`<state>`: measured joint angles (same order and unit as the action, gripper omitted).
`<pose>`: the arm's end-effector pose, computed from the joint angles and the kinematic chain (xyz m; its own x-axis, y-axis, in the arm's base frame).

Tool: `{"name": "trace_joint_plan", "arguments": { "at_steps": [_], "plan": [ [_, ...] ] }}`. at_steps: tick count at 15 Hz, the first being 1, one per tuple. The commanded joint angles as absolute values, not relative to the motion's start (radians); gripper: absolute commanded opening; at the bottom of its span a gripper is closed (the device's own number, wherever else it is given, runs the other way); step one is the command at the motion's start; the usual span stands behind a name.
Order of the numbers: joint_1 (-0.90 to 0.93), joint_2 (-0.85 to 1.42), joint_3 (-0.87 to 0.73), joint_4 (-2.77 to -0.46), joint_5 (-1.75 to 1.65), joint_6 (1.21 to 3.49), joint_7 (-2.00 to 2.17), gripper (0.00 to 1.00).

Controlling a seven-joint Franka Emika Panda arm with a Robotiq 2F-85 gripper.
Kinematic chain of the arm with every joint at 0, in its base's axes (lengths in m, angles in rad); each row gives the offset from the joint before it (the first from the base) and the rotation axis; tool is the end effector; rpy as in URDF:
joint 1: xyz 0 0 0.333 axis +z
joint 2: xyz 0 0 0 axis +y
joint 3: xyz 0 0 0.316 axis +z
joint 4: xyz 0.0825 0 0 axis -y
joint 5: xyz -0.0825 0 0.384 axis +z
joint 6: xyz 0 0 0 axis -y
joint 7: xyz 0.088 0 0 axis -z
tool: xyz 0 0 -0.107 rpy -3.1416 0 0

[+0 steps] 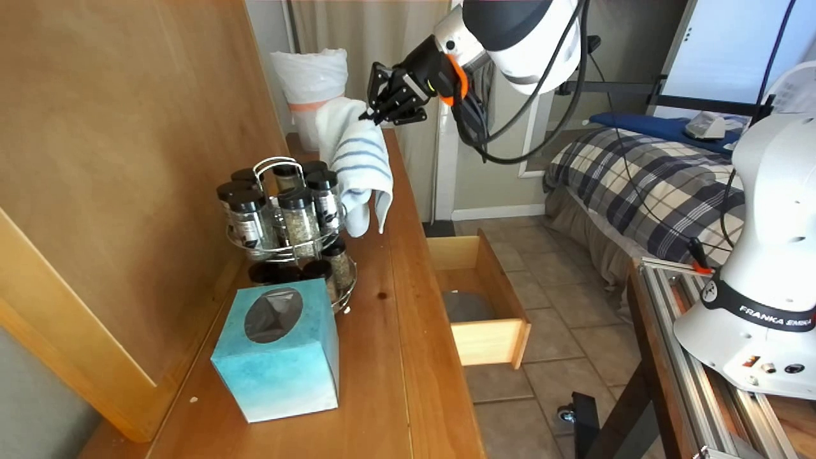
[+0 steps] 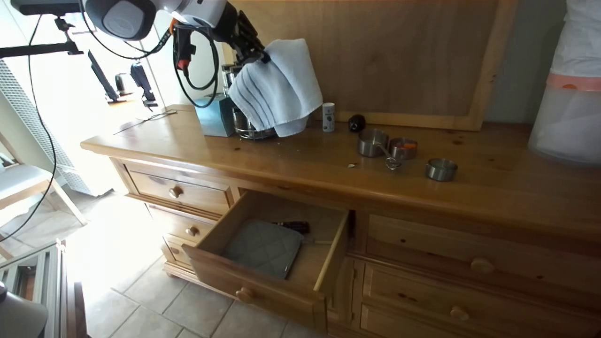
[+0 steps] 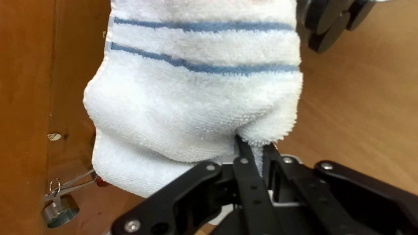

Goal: Move the towel closer to the spice rack

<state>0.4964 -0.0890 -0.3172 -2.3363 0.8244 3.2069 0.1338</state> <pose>0.5294 0.0222 0.4616 0.4546 -0.7606 0.4635 -0.4000 -0.6393 -0.6567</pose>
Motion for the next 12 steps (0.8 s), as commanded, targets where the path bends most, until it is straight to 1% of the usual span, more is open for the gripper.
{"name": "trace_joint_plan", "arguments": {
  "at_steps": [1,7,12],
  "plan": [
    [0.577,-0.107,-0.436,-2.282,1.022,3.19,-0.034,0.03],
    [0.601,-0.045,-0.582,-2.24,1.328,3.07,-0.378,0.03],
    [0.562,0.139,-0.625,-2.175,1.596,2.888,-0.671,0.03]
  ]
}}
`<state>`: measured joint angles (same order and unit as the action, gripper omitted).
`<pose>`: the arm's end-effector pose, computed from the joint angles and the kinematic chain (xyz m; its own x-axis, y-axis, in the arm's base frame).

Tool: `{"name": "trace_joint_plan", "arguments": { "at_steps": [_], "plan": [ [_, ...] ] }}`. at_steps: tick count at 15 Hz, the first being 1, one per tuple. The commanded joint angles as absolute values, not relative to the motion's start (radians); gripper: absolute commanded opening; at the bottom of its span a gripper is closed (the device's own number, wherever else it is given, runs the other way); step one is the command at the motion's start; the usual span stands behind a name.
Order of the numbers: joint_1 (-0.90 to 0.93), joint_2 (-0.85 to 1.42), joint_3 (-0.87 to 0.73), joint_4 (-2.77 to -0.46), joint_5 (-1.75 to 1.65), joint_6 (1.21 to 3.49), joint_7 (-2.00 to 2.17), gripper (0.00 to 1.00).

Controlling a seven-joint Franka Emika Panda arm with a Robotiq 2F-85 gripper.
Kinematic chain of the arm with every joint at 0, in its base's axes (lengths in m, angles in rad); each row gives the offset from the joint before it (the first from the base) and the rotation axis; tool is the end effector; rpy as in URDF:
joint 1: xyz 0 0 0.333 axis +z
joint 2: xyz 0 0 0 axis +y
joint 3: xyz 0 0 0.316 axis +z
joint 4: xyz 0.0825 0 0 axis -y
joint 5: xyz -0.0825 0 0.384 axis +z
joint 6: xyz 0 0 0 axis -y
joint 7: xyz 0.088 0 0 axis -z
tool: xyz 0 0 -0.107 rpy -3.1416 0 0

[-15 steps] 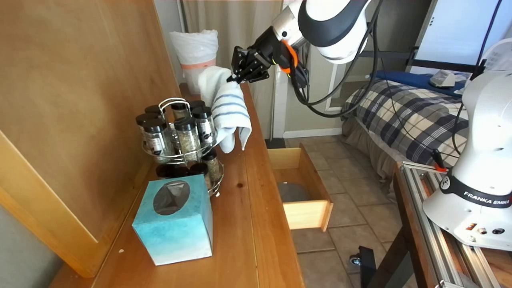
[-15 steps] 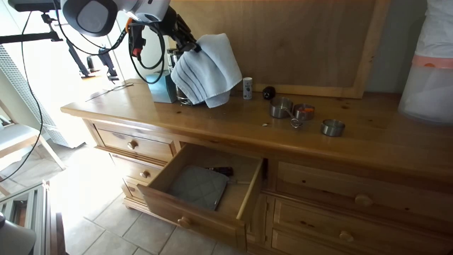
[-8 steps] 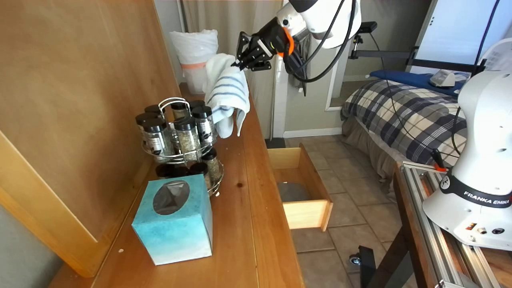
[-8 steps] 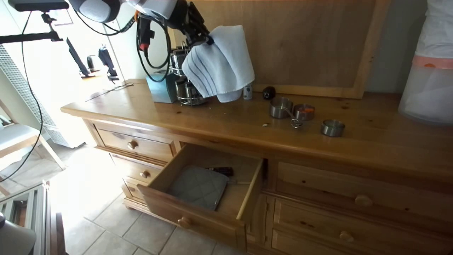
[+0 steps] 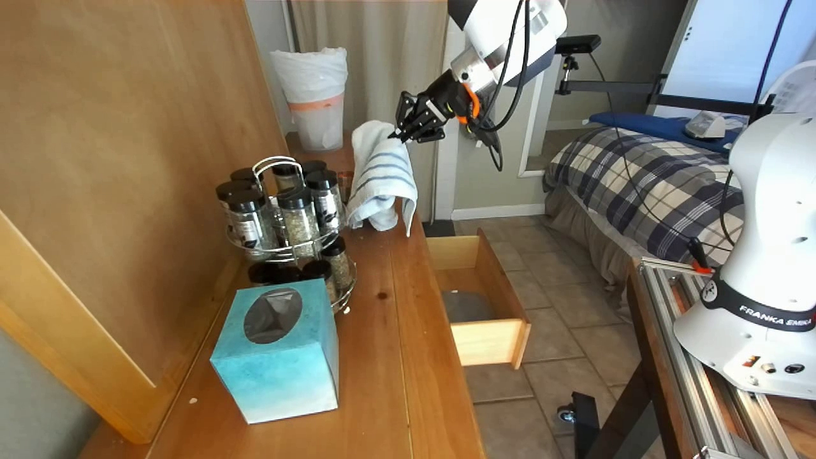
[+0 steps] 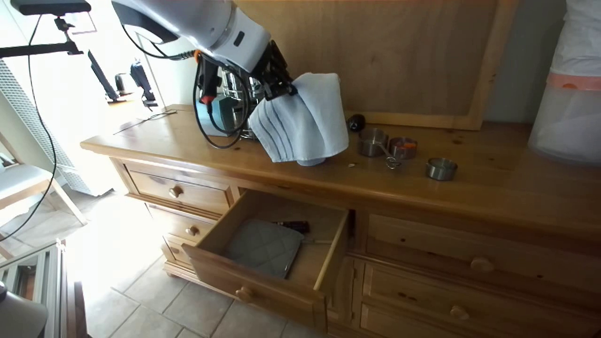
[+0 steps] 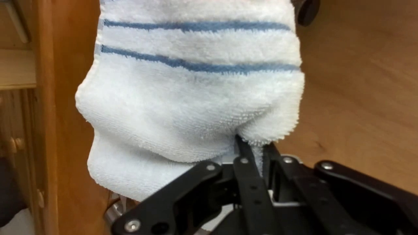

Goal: Move the towel closer to the spice rack

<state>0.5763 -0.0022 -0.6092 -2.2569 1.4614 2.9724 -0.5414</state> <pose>0.5270 -0.0858 0.4000 0.4679 -0.7997 0.3762 -0.4556 -0.5830 -0.6727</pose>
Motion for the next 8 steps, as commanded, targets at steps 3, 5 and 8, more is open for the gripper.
{"name": "trace_joint_plan", "arguments": {
  "at_steps": [3,5,8],
  "plan": [
    [0.54,0.276,-0.612,-2.108,1.679,2.809,-0.742,0.03],
    [0.531,0.361,-0.6,-2.055,1.711,2.771,-0.75,0.03],
    [0.528,0.471,-0.581,-1.98,1.725,2.739,-0.73,0.03]
  ]
}}
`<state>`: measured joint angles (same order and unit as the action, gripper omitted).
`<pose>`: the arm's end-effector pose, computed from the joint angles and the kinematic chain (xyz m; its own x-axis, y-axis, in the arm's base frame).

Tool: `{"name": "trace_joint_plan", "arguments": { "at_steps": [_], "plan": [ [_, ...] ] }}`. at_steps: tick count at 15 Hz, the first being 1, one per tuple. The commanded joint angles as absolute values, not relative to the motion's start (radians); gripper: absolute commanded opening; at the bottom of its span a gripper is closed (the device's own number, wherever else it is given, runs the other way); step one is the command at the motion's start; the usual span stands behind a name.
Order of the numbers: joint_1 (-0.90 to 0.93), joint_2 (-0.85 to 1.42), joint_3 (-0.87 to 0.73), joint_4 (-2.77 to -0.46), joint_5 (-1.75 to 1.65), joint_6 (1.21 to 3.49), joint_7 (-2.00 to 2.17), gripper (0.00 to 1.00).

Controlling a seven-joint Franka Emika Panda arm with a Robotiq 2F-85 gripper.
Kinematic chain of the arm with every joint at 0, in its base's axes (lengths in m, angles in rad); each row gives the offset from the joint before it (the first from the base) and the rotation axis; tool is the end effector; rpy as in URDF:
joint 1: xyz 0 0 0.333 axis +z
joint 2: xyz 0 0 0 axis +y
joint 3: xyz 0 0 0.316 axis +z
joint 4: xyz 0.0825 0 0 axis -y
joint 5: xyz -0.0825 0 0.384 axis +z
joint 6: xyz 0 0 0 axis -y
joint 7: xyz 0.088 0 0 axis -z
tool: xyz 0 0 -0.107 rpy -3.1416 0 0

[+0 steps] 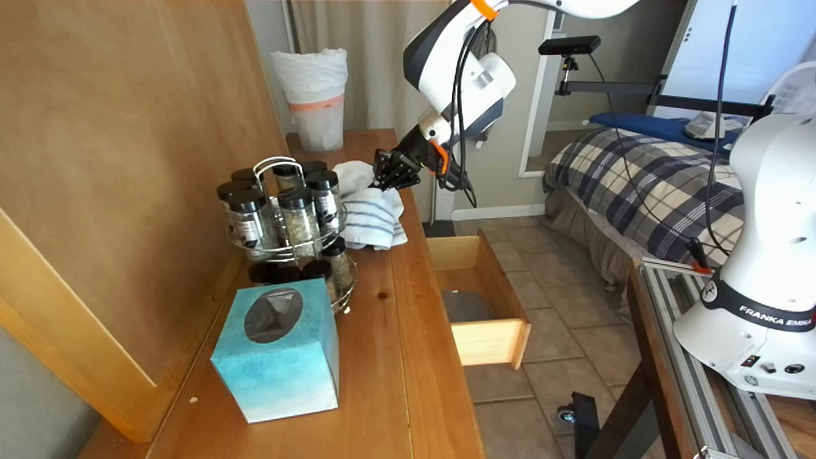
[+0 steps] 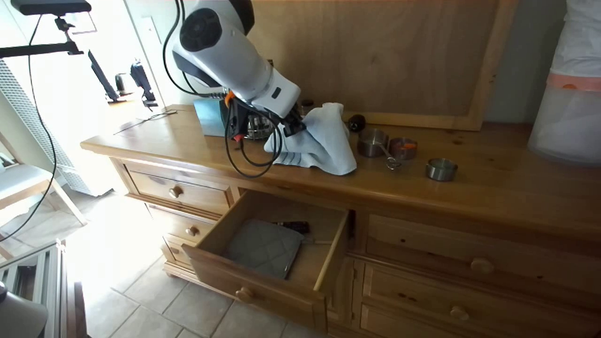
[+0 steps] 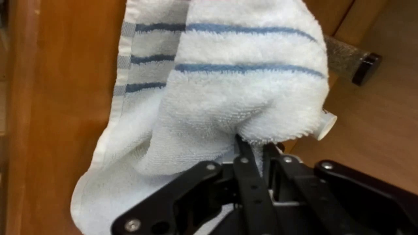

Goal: Move the towel closer to the spice rack

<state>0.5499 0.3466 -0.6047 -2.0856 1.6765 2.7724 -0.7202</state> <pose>0.5815 -0.0651 0.3044 0.5881 -0.7278 0.3528 -0.4370 -0.6530 -0.6185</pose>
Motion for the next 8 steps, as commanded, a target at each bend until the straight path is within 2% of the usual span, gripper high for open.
{"name": "trace_joint_plan", "arguments": {
  "at_steps": [1,3,4,6,8],
  "plan": [
    [0.53,0.498,-0.575,-1.96,1.723,2.735,-0.727,0.03],
    [0.53,0.537,-0.566,-1.927,1.706,2.721,-0.706,0.03],
    [0.53,0.551,-0.564,-1.913,1.694,2.713,-0.689,0.36],
    [0.552,0.569,-0.575,-1.91,1.6,2.73,-0.63,0.44],
    [0.601,0.563,-0.608,-1.932,1.428,2.787,-0.54,0.58]
  ]
}}
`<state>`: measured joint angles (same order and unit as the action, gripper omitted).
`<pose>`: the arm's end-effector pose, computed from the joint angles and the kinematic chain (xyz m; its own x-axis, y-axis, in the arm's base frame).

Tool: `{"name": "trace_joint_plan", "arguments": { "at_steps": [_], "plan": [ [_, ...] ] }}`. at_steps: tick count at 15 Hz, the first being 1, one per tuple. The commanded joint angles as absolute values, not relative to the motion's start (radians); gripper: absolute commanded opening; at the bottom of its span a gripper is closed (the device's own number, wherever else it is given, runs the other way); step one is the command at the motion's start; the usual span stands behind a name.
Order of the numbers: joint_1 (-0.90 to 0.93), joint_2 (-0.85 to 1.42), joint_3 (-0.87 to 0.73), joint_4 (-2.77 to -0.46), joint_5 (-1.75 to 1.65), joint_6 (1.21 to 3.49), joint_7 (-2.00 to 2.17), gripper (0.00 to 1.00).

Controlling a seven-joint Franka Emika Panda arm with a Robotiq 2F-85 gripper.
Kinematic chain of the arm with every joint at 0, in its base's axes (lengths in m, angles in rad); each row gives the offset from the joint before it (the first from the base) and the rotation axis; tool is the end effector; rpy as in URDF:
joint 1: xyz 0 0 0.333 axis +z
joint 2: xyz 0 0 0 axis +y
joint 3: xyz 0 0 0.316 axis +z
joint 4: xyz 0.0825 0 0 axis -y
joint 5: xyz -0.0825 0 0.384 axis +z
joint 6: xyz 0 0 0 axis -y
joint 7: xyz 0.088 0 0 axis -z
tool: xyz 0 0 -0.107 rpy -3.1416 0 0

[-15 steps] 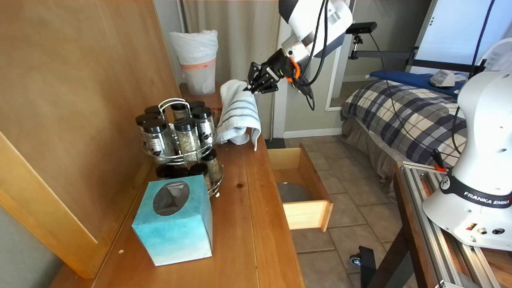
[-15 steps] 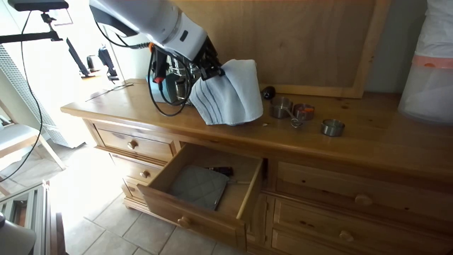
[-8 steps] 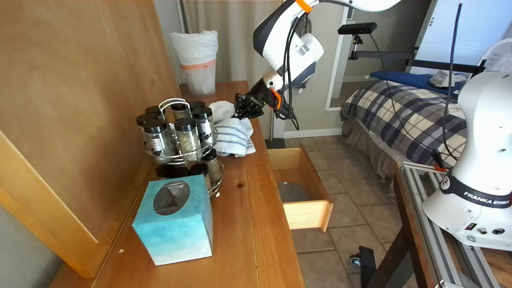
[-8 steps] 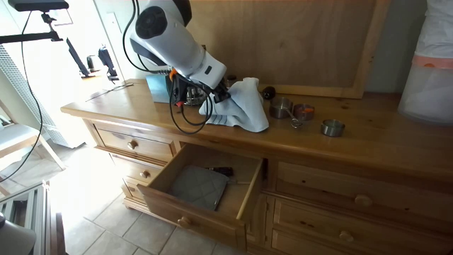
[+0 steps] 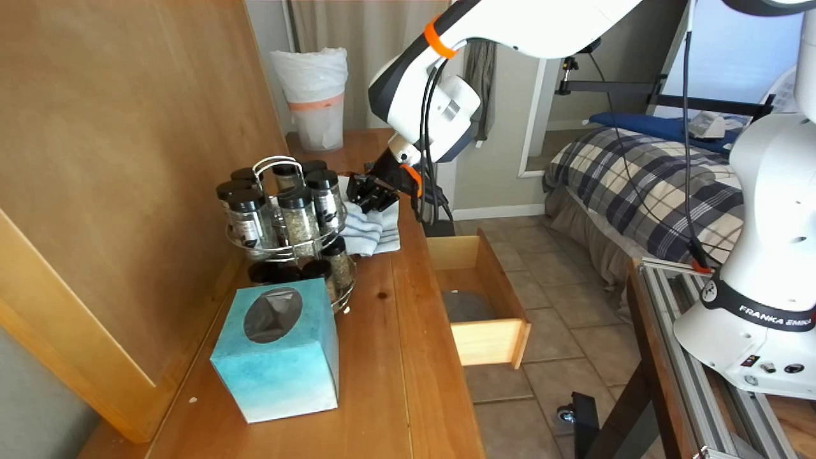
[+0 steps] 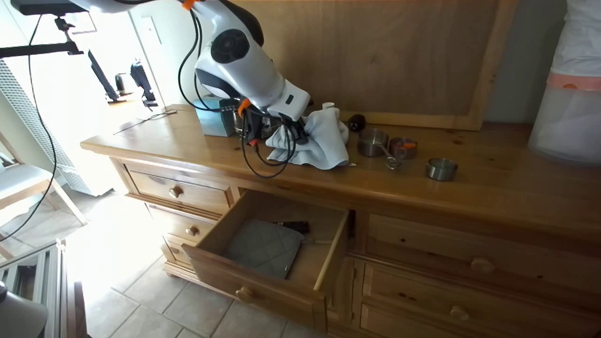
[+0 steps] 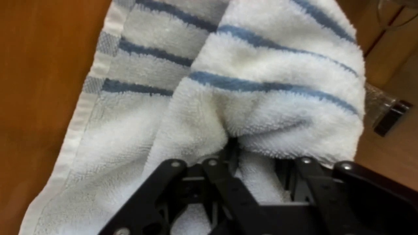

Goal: Move the towel closer to the spice rack

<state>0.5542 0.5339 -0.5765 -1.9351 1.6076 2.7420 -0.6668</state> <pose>0.6267 -0.0320 0.2691 0.6705 -0.6389 0.3771 -0.3965 -0.7382 -0.5457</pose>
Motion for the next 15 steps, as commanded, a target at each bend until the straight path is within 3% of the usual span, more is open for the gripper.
{"name": "trace_joint_plan", "arguments": {
  "at_steps": [1,6,13,15],
  "plan": [
    [0.617,0.541,-0.621,-1.946,1.353,2.777,-0.493,0.64],
    [0.769,0.398,-0.768,-2.021,1.0,2.712,-0.255,0.98],
    [1.122,0.238,-1.24,-2.114,0.462,2.576,-0.024,1.0],
    [1.209,0.101,-1.335,-2.127,0.405,2.529,-0.097,1.0]
  ]
}}
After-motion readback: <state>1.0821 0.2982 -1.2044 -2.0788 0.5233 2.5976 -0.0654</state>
